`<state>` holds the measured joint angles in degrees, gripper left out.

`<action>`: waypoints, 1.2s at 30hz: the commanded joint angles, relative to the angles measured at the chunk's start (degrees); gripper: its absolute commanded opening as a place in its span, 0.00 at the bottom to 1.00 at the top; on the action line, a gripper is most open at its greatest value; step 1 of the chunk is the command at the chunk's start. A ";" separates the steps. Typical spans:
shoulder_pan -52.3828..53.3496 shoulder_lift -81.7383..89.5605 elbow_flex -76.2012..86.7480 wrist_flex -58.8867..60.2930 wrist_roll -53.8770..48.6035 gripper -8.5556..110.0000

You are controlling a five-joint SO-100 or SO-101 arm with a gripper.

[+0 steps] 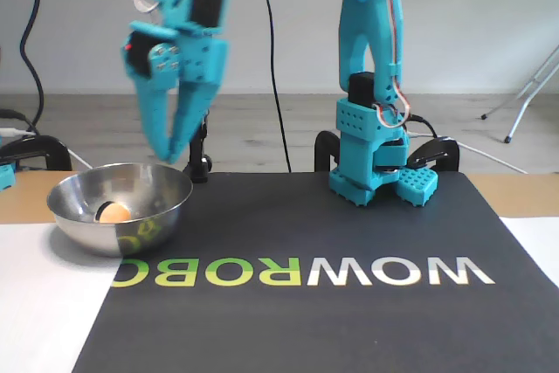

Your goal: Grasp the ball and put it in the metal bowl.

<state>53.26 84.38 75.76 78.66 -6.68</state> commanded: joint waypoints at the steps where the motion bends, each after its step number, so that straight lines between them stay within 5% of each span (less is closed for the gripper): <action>1: -3.25 4.48 0.26 0.26 2.90 0.07; 36: -44.74 23.03 16.70 -0.53 13.54 0.07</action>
<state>10.11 105.29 92.46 78.66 6.59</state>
